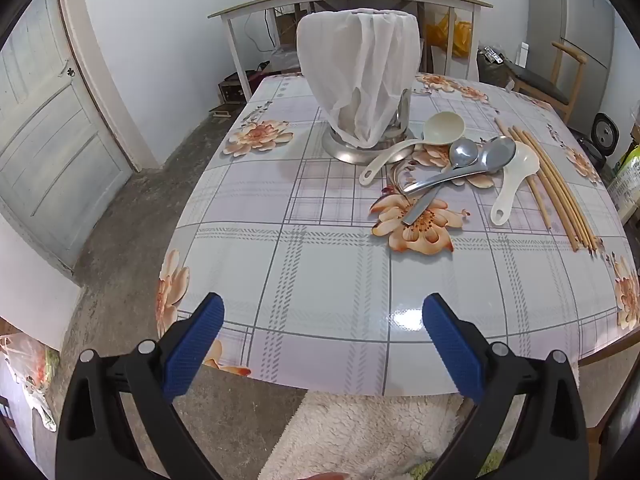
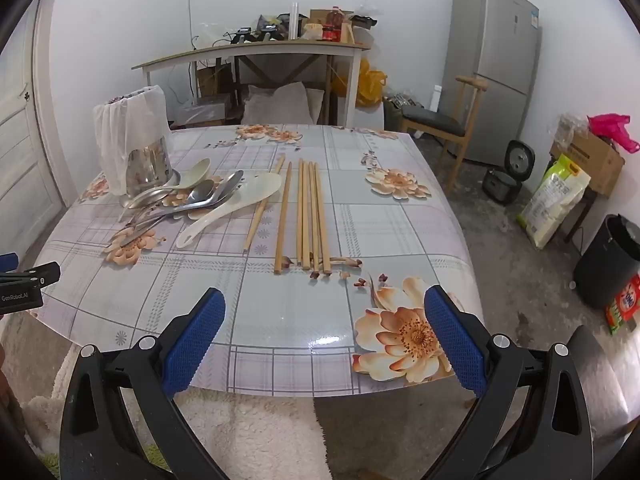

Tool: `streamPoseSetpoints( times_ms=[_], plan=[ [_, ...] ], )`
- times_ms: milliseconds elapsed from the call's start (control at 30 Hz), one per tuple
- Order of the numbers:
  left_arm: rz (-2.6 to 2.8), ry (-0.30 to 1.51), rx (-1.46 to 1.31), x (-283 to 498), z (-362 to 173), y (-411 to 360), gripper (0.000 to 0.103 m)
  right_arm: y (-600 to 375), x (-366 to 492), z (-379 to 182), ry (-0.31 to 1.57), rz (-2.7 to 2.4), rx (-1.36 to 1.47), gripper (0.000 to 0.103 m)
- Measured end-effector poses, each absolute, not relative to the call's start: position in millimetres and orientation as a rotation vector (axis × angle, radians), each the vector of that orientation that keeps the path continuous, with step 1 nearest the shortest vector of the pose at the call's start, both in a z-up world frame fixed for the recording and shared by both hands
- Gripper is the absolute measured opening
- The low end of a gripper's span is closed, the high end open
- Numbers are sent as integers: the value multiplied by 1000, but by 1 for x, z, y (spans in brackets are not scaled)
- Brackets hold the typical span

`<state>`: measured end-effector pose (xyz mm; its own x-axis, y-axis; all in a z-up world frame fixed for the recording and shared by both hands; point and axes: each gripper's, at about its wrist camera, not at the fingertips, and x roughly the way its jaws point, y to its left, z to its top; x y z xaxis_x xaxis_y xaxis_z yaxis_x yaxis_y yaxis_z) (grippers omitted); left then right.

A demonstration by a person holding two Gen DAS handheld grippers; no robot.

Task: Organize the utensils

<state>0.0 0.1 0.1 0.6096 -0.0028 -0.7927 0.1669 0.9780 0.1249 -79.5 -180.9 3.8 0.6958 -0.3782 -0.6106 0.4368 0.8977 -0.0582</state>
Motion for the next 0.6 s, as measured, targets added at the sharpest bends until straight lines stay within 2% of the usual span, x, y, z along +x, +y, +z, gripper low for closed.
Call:
streamPoseSetpoints(
  times_ms=[600],
  plan=[
    [-97, 916, 196, 0, -5, 1, 97, -180, -77, 4, 660, -452, 89, 95]
  ],
)
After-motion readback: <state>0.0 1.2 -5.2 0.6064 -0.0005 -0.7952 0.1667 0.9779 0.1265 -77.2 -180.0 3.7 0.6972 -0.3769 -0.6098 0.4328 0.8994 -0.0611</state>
